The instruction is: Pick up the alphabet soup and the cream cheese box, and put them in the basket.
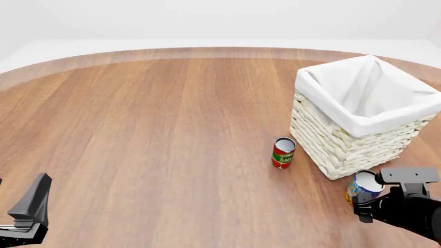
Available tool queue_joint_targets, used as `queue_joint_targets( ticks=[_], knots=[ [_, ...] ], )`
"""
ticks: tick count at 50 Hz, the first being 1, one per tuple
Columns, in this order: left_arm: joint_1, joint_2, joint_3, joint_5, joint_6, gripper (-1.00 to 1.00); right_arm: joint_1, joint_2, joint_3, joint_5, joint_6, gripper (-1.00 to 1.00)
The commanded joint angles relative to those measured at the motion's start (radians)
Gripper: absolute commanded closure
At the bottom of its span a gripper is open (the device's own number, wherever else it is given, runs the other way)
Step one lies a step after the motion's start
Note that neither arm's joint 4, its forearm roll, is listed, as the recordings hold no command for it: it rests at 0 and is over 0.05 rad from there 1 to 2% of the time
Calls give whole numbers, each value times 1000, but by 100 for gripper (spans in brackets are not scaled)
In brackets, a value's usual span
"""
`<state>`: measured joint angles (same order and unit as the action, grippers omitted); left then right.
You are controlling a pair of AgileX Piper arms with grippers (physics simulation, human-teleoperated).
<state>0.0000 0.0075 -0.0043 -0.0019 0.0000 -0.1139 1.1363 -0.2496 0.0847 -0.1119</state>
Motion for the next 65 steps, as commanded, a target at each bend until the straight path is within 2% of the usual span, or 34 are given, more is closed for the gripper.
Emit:
queue_joint_targets(
  ticks=[1,10,18,34,44,45,46,65],
  knots=[
    [0,0,0,0,0,-100,-6,62,-17,-36,-9,-100],
    [0,0,0,0,0,-100,-8,70,-50,-17,-20,-100],
    [0,0,0,0,0,-100,-13,115,-65,-43,-29,-100],
    [0,0,0,0,0,-100,2,197,-73,-103,-23,-100],
    [0,0,0,0,0,-100,19,182,-62,-99,-12,-100],
    [0,0,0,0,0,-100,-1,173,-72,-97,-23,100],
    [0,0,0,0,0,-100,20,163,-58,-90,-7,100],
    [0,0,0,0,0,-100,30,96,-46,-47,-5,100]
  ],
)
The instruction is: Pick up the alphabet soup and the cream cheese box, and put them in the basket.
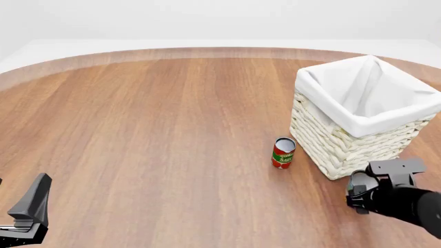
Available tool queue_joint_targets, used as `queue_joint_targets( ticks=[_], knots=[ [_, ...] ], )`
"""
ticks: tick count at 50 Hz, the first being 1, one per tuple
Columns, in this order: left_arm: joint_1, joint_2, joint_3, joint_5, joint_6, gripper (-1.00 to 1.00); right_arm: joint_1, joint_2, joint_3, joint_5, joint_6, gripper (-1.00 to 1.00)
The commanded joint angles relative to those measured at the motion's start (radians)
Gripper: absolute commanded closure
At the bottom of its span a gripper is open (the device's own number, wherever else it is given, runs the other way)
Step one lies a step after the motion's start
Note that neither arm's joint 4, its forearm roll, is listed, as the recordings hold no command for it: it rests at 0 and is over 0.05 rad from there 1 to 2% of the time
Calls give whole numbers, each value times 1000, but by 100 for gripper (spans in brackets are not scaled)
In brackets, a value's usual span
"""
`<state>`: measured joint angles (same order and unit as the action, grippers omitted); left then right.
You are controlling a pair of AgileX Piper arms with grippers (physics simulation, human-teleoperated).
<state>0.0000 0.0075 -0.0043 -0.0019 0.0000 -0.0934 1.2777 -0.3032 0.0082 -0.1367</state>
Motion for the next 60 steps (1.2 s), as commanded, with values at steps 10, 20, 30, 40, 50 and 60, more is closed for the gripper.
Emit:
queue_joint_targets(
  ticks=[10,20,30,40,50,60],
  knots=[
    [0,0,0,0,0,-100,5,-141,-2,116,18,100],
    [0,0,0,0,0,-100,2,-226,-15,206,12,100],
    [0,0,0,0,0,-100,6,-286,-27,285,13,100],
    [0,0,0,0,0,-100,-6,-356,-85,404,-16,100],
    [0,0,0,0,0,-100,-12,-384,-142,480,-34,100],
    [0,0,0,0,0,-100,-27,-410,-210,543,-67,100]
  ],
)
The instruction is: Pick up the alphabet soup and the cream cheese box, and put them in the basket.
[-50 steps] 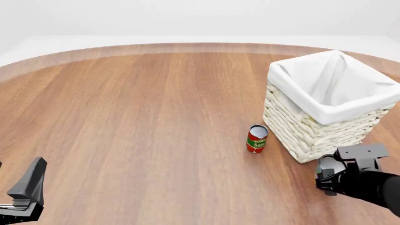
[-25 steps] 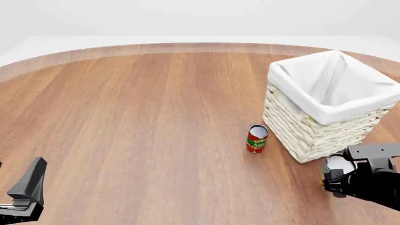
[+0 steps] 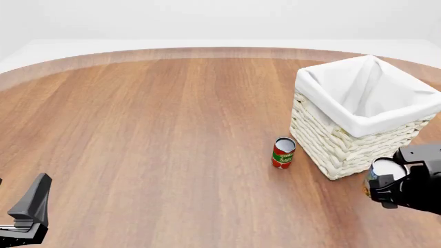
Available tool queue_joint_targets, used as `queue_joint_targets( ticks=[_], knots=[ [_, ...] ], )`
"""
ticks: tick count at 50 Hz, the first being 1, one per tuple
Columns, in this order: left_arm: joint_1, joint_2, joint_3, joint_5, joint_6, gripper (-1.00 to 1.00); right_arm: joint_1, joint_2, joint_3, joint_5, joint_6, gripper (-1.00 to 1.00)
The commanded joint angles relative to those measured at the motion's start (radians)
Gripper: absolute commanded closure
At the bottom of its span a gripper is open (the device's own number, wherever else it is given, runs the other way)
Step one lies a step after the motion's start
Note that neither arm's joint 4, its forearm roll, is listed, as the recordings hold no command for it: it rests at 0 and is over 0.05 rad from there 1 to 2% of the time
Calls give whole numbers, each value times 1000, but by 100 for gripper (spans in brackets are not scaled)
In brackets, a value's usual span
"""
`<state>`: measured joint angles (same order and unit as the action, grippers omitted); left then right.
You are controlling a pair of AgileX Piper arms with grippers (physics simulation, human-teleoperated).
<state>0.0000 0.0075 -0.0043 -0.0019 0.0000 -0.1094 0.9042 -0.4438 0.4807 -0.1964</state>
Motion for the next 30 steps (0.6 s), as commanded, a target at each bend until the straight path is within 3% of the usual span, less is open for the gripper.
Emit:
queue_joint_targets(
  ticks=[1,30],
  knots=[
    [0,0,0,0,0,-100,-12,-37,-70,71,-10,100],
    [0,0,0,0,0,-100,-36,-30,-271,174,-55,100]
  ],
)
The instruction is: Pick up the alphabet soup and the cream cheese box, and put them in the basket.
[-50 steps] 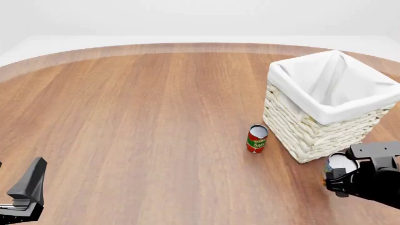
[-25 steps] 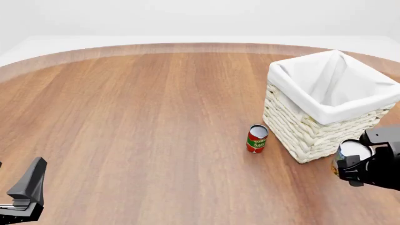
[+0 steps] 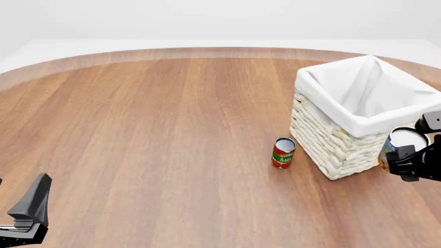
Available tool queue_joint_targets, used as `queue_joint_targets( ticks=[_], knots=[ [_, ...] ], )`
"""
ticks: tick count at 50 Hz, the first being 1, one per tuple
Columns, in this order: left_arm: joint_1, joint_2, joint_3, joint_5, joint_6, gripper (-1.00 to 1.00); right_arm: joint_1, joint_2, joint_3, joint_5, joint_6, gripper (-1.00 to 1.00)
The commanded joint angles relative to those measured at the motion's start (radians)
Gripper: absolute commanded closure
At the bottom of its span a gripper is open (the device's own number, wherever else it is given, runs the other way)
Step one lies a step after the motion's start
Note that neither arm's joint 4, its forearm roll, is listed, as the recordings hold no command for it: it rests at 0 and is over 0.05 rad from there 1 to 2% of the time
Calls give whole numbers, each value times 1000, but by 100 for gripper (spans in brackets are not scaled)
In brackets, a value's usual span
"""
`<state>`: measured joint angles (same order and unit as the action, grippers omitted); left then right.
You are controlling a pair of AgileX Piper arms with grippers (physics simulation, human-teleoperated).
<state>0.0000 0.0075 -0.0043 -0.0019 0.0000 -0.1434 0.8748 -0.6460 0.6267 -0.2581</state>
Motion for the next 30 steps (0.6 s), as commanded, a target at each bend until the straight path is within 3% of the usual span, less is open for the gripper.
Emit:
queue_joint_targets(
  ticks=[1,30],
  knots=[
    [0,0,0,0,0,-100,-4,0,-73,28,2,100],
    [0,0,0,0,0,-100,19,26,-252,82,7,100]
  ],
)
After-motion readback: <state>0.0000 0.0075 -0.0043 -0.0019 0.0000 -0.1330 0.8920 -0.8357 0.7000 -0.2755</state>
